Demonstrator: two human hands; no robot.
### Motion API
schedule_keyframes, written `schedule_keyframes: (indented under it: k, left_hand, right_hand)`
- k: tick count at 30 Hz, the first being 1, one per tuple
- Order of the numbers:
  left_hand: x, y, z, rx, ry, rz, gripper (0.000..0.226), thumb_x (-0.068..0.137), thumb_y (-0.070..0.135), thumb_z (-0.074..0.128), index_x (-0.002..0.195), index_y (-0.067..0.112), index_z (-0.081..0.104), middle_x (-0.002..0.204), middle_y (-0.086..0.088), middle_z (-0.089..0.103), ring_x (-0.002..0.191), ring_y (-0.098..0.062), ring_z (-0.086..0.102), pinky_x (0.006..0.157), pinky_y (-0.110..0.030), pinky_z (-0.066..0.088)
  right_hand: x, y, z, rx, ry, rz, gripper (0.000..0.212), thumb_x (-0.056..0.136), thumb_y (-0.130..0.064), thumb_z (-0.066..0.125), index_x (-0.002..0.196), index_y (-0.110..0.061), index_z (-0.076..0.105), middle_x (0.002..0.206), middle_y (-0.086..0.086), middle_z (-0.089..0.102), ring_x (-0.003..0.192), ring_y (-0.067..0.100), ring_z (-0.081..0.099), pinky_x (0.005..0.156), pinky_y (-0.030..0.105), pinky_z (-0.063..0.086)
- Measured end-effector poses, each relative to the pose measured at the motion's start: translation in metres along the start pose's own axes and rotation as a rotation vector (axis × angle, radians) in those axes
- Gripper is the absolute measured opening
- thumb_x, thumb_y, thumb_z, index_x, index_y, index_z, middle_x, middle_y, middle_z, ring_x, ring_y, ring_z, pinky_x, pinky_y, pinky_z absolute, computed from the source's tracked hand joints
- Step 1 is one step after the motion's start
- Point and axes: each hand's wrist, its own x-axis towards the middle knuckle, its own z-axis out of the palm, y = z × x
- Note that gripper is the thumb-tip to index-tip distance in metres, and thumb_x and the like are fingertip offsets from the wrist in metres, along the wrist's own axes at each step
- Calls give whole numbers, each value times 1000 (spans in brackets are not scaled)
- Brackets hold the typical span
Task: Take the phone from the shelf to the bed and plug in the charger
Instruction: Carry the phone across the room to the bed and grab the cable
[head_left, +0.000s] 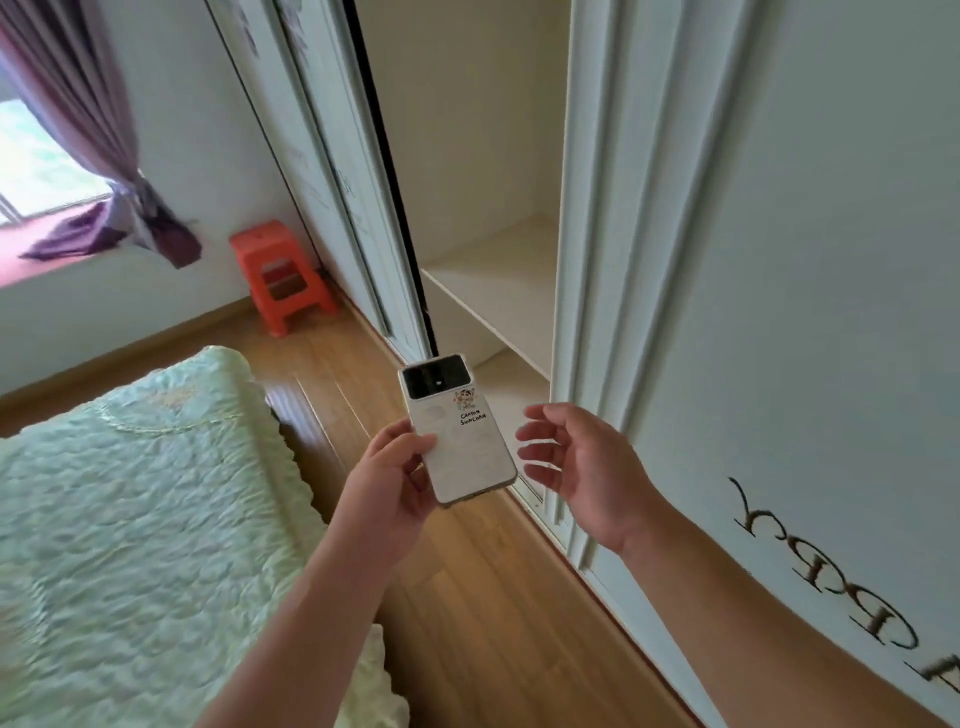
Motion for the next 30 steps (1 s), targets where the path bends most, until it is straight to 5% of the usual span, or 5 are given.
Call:
schedule_keyframes:
  k: [8,14,19,27,30]
  left_hand:
    - [57,49,-32,-65,53,95,44,80,0,61,124,7,58,109,-20,71,83,-32,72,50,-35,58]
    - [132,96,-78,-154,113,122,44,79,-3,59,122,6,58,114,-21,69,87,-32,71,71,-44,57]
    - [203,164,-113,-159,104,123,40,81,-2,58,121,5,58,111,-22,70,77,-28,69,52,-34,57]
    - [264,274,-166,-194,67,184,37,71,-3,64,106,8,62,92,-18,75,62,-22,70,48,-32,57]
    - [286,297,-186,-179,72,193,34,77,-3,63,109,9,61,95,-17,75,71,-25,68,58,-36,59]
  right_hand:
    - [100,1,43,-22,-68,33,19,90,-20,53,93,-10,68,78,7,69,71,19,63,66,32,49]
    - [193,14,104,-90,-128,68,18,87,-21,56,91,-11,69,76,5,69,69,18,63,63,31,50]
    - [279,15,177,-148,-170,89,17,90,-19,54,93,-10,67,74,4,69,68,18,62,64,31,48]
    - [378,17,276,-170,-300,107,23,84,-23,58,99,-9,68,81,5,70,75,20,63,73,37,47]
    - [410,24,305,-199,-351,129,25,83,-25,57,100,-10,68,83,5,70,77,20,63,74,37,48]
